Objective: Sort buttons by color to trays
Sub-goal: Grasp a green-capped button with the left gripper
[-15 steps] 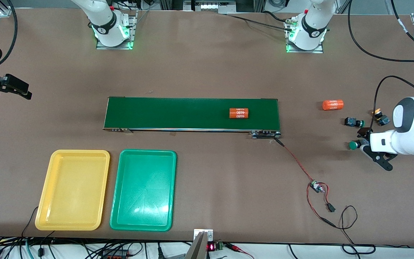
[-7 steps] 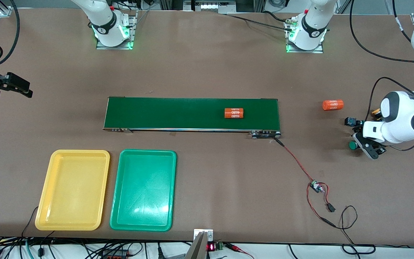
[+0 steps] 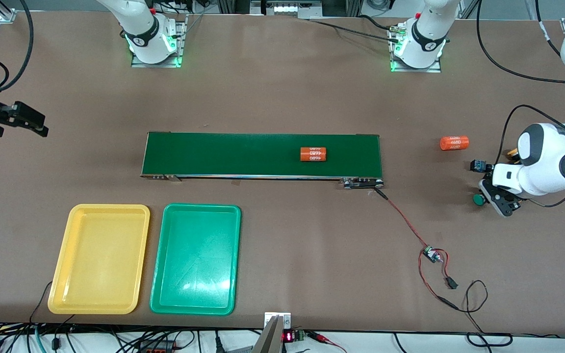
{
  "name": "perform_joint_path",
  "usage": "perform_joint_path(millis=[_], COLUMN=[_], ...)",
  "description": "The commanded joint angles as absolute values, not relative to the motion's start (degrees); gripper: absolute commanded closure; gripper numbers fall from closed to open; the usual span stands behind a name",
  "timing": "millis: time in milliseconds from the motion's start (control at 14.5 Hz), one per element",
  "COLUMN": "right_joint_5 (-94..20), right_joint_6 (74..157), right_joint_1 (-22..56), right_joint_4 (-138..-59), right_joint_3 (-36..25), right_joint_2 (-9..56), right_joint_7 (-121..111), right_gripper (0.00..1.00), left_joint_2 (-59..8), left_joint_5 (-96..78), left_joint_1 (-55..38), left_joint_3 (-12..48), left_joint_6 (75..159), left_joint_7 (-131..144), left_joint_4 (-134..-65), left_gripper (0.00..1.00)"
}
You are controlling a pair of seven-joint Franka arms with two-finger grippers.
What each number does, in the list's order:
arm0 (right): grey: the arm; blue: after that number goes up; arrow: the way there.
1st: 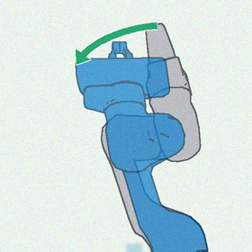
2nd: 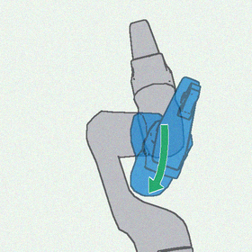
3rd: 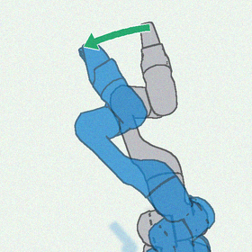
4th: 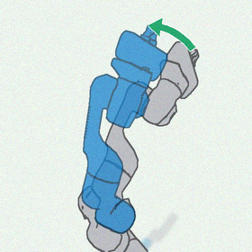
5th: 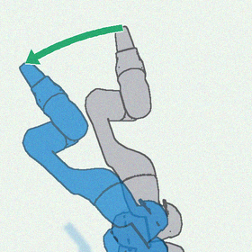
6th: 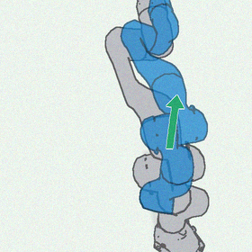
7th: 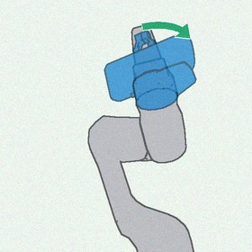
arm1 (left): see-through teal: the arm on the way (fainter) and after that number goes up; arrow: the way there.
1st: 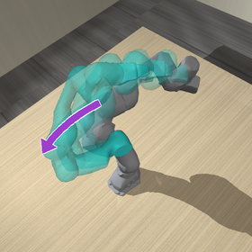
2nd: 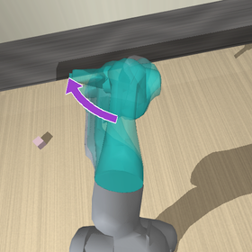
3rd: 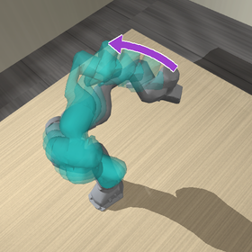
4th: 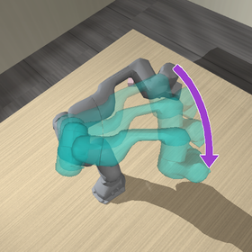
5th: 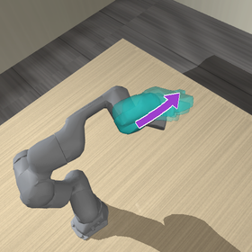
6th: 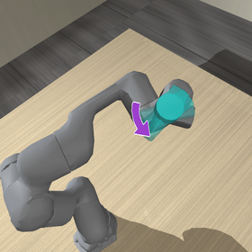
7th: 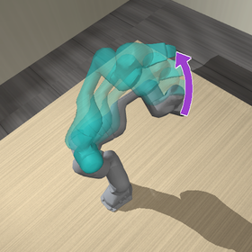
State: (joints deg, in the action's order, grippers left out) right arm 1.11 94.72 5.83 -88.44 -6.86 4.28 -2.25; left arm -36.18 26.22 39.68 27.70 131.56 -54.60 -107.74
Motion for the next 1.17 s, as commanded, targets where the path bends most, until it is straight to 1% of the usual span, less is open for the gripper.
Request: perform_joint_path(millis=[0,69,275,413,550,619,756,894,1100], right_joint_5=[1.6,1.6,1.6,1.6,2.0,2.0,2.0,1.9,1.8], right_joint_6=[97.2,97.4,97.2,96.2,93.0,92.9,92.8,92.8,92.8], right_joint_1=[6.0,6.0,5.4,5.4,5.8,6.0,6.1,5.8,5.7], right_joint_4=[-89.1,-89.1,-89.1,-89.1,-88.8,-88.8,-88.8,-88.7,-88.2], right_joint_3=[-6.5,-6.5,-6.5,-6.6,-6.5,-6.4,-6.2,-6.5,-6.6], right_joint_2=[4.1,4.2,4.5,4.1,4.0,4.0,4.0,3.9,3.7], right_joint_7=[-2.0,-2.0,-2.0,-2.1,-2.1,-2.1,-2.3,-2.9,-2.2], right_gripper=[0.00,0.00,0.00,0.00,0.00,0.00,0.00,0.00,0.00], left_joint_2=[-32.4,-31.5,-30.1,-30.1,-30.8,-30.9,-32.2,-32.5,-32.9], left_joint_5=[26.5,26.5,25.5,21.6,15.6,14.1,14.0,14.0,14.0], left_joint_1=[40.0,40.2,40.4,40.4,39.7,38.6,33.2,27.9,24.0], left_joint_3=[33.5,35.8,45.7,50.7,54.1,55.4,56.0,56.0,55.9], left_joint_6=[119.6,115.6,105.1,101.9,101.9,102.2,102.7,106.6,113.4], left_joint_7=[-42.6,-36.6,-14.1,1.7,14.8,20.7,31.1,39.3,45.3], left_joint_4=[-106.1,-106.1,-106.1,-106.3,-106.5,-106.9,-107.0,-108.6,-111.7], left_gripper=[0.79,0.79,0.79,0.77,0.77,0.77,0.77,0.77,0.75])
